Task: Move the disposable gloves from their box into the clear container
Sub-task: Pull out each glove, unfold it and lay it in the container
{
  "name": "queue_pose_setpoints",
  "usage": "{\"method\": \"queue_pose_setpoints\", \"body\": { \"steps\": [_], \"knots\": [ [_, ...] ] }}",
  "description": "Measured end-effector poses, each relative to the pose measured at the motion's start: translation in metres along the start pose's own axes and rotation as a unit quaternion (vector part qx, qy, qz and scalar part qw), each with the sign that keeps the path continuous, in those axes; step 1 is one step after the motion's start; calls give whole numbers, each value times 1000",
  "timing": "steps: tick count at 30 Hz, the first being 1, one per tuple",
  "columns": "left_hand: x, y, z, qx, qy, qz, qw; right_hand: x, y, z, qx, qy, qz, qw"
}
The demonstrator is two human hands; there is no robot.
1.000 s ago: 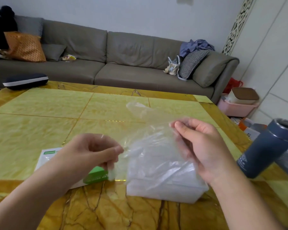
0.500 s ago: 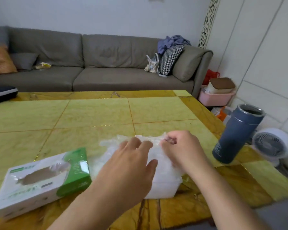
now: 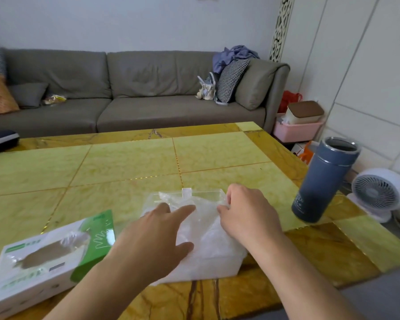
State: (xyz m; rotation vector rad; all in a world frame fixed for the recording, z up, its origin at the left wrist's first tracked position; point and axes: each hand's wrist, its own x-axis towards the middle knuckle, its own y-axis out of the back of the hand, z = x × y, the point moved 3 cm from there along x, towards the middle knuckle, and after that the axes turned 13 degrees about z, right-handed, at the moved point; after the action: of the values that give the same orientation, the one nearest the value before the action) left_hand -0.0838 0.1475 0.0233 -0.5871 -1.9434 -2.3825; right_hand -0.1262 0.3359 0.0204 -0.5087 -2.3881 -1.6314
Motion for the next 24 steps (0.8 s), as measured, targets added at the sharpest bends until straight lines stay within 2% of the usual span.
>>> {"method": "queue_pose_setpoints", "body": {
  "steps": [6, 13, 15, 17, 21, 24],
  "knots": [
    [-7, -1, -3, 12, 10, 9, 1000, -4, 1, -3, -16, 8, 6, 1000],
    [1, -17, -8, 28, 35, -80, 996, -7, -1, -10, -42, -3, -13, 999],
    [5, -22, -9, 15, 45, -106, 993, -7, 2, -14, -35, 28, -9, 999],
    [9, -23, -9, 5, 51, -123, 991, -10, 10, -26, -11, 100, -11, 995],
    [15, -23, -11, -9, 49, -132, 990, -21, 12, -44, 22, 181, -116, 976],
    [15, -16, -16, -43, 58, -132, 989, -26, 3, -41, -21, 177, -193, 965]
  ]
}}
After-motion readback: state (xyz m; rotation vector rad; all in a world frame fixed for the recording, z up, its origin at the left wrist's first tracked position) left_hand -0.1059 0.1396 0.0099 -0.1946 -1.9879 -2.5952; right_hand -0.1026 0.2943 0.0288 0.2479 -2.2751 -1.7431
